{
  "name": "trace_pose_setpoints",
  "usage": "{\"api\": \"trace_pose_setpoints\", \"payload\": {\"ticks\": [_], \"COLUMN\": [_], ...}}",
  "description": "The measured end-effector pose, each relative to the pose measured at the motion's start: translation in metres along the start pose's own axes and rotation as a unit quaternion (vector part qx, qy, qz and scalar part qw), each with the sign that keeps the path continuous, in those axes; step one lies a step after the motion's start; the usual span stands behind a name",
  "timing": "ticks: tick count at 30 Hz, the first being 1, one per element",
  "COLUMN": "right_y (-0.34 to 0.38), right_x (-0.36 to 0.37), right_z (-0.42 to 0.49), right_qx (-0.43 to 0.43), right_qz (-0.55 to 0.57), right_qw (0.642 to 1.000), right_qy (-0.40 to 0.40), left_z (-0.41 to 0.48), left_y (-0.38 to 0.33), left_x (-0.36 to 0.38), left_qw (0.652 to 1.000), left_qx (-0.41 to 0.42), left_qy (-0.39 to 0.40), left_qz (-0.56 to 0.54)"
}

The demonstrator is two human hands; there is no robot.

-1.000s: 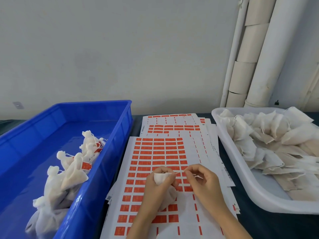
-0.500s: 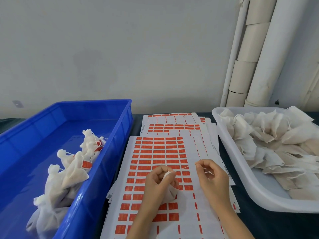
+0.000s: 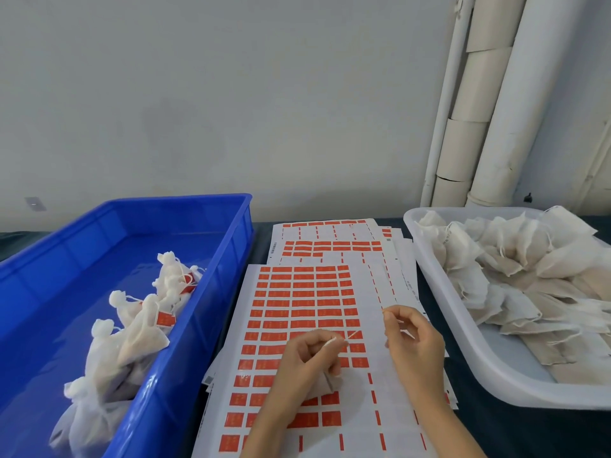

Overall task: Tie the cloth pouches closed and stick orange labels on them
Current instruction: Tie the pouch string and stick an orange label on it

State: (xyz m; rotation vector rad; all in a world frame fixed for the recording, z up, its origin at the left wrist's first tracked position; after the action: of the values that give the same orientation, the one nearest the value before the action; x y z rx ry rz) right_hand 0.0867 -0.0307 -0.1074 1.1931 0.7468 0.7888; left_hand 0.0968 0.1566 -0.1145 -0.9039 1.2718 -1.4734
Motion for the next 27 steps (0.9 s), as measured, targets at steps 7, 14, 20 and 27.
{"api": "trace_pose_setpoints", "payload": {"ticks": [7, 14, 20, 27], "right_y": [-0.003, -0.007, 0.001, 0.004], "right_x": [-0.013, -0.012, 0.013, 0.047], "right_z": [0.005, 0.007, -0.004, -0.024], "right_qx": [0.025, 0.023, -0.044, -0.132], "right_qz": [0.102, 0.079, -0.093, -0.184], "right_qw": [0.994, 0.995, 0.993, 0.947], "right_qy": [-0.039, -0.047, 0.052, 0.228], "left_z": [-0.003, -0.004, -0.001, -0.007], "left_y": [0.01, 0.016, 0.004, 0.012], "left_x": [0.005, 0.0, -0.024, -0.03], "left_qw": [0.995, 0.994, 0.981, 0.981], "left_qx": [-0.049, -0.093, -0.026, -0.063], "left_qy": [0.055, 0.053, -0.082, -0.15], "left_qz": [0.063, -0.01, -0.176, -0.102]}}
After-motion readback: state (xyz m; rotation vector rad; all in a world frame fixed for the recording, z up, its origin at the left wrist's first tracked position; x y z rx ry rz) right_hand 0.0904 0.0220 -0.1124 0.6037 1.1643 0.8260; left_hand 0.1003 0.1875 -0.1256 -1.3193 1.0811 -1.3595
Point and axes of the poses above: each hand's wrist, its own z-axis towards the middle knuckle, its own x-axis out of the palm, y = z × x, the point moved 8 cm from there along z, towards the middle knuckle, and after that the axes turned 5 degrees about x, right-handed, at the moved point
